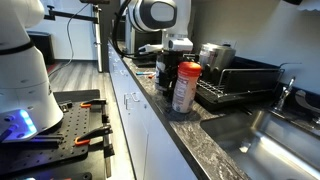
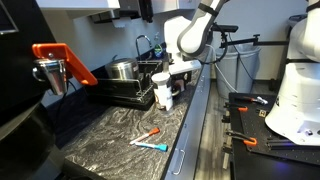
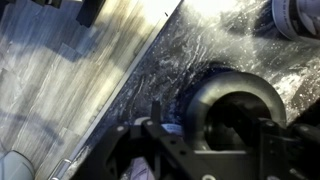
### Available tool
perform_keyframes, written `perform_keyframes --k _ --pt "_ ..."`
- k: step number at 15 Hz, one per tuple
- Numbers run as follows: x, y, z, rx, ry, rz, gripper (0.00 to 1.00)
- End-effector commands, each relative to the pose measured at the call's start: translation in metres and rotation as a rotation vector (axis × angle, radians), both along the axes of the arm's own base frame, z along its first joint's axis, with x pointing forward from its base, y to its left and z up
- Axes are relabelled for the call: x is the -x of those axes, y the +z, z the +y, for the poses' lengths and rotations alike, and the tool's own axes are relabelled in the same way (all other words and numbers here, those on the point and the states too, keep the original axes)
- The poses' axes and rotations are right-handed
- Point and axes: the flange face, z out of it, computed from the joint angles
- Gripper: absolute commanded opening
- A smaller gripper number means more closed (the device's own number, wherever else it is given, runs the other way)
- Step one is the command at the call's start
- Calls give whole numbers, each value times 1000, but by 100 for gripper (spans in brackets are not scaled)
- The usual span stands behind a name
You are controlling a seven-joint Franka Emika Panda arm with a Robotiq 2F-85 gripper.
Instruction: Put the black object in the dish rack
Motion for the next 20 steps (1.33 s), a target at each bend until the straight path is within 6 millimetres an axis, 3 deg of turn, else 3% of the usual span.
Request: perform_keyframes --k 1,6,10,20 --pt "-9 -2 2 -7 -23 -23 42" --pt "-13 4 0 -2 -29 -49 6" --pt "-12 12 1 1 -31 -65 6" --pt "12 58 12 34 26 -116 6"
